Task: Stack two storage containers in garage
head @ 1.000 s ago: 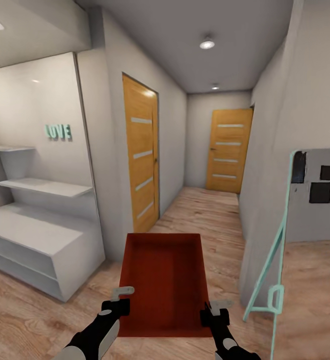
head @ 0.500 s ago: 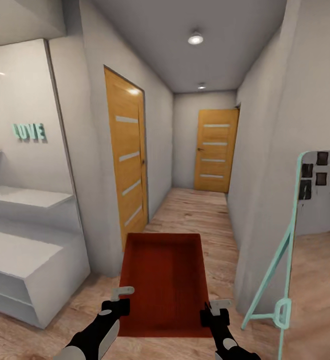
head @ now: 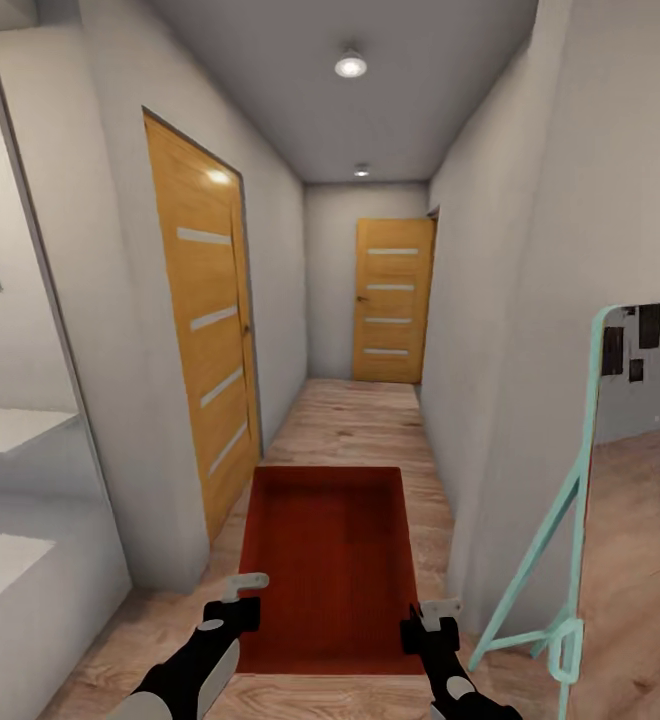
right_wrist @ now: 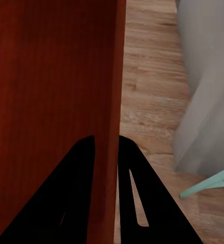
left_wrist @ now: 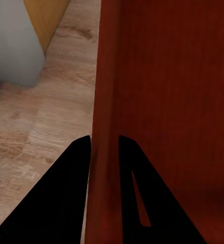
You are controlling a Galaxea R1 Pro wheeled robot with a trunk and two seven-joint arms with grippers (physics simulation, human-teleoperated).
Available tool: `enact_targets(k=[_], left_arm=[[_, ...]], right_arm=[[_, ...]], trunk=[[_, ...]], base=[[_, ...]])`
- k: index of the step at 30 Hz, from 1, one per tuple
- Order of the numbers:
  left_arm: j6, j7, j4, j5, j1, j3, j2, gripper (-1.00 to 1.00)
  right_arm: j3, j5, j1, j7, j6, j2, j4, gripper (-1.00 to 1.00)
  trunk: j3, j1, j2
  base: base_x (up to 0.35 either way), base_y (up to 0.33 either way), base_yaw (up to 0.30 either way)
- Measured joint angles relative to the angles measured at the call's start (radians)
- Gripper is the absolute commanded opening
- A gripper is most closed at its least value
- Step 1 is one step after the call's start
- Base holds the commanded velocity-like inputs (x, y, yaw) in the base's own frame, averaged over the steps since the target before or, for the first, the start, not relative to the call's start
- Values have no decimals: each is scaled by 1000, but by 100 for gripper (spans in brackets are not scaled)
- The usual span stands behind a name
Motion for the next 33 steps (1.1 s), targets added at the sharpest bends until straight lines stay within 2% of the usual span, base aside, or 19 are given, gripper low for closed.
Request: enact_targets(k=[16, 33], left_arm=[[1, -1, -2, 3, 0, -3, 2, -100], [1, -1, -2, 3, 0, -3, 2, -100]], right_arm=[[1, -1, 0, -3, -1, 2, 0, -100], [-1, 2, 0, -3, -1, 2, 0, -100]], trunk=[[0, 0, 0], [0, 0, 0]], base=[[321, 137, -4], [321, 69, 0]])
